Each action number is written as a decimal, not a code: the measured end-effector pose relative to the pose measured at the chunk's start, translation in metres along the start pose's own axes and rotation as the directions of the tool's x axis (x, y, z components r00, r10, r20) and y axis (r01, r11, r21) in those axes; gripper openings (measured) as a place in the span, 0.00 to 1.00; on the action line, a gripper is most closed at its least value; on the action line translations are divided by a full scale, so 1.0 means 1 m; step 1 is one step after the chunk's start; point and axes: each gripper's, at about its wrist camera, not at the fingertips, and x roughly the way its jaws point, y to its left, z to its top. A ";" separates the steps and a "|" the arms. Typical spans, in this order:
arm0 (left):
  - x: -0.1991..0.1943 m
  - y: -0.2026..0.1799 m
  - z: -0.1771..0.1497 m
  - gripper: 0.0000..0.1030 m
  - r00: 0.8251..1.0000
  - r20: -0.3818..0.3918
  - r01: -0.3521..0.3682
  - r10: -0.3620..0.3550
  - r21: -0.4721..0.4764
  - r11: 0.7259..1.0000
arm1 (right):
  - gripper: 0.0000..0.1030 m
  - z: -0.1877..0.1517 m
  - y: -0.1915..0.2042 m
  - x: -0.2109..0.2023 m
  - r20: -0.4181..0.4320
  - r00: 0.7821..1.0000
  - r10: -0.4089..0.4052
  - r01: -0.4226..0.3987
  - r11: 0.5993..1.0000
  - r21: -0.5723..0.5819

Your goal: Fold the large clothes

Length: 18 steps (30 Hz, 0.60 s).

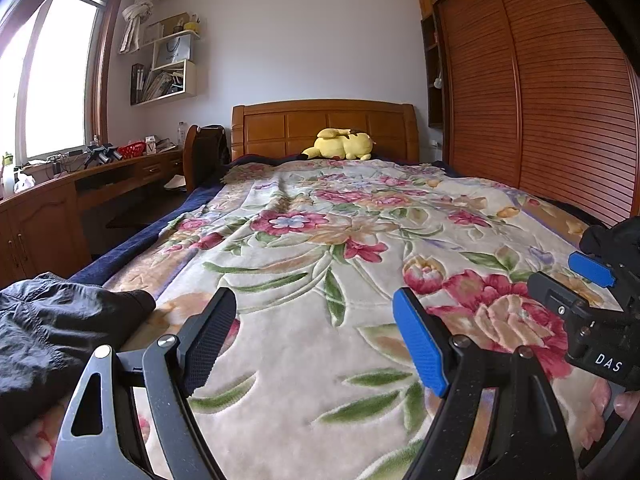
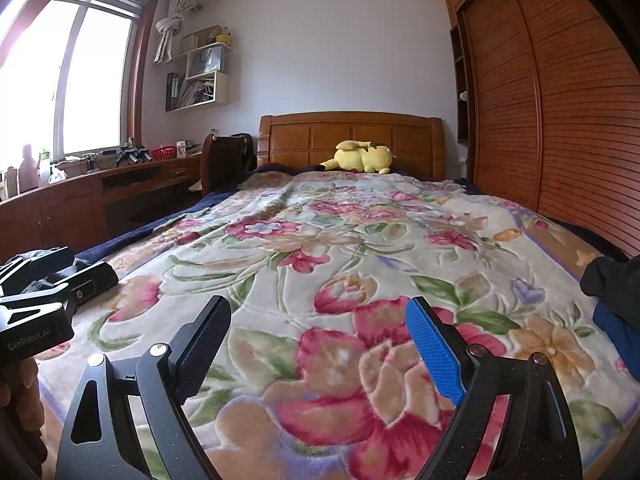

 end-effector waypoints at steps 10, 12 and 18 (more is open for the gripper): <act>-0.001 0.001 0.000 0.79 1.000 0.006 -0.003 0.003 -0.002 1.000 | 0.87 0.001 0.000 -0.003 0.001 1.000 0.001 -0.001 1.000 0.005; -0.001 0.001 0.000 0.79 1.000 0.007 -0.005 0.005 0.001 1.000 | 0.87 0.001 -0.001 -0.004 0.001 1.000 0.001 -0.001 1.000 0.008; -0.001 0.002 0.000 0.79 1.000 0.009 -0.004 0.005 -0.003 1.000 | 0.87 0.001 -0.003 -0.003 0.000 1.000 0.004 -0.004 1.000 0.009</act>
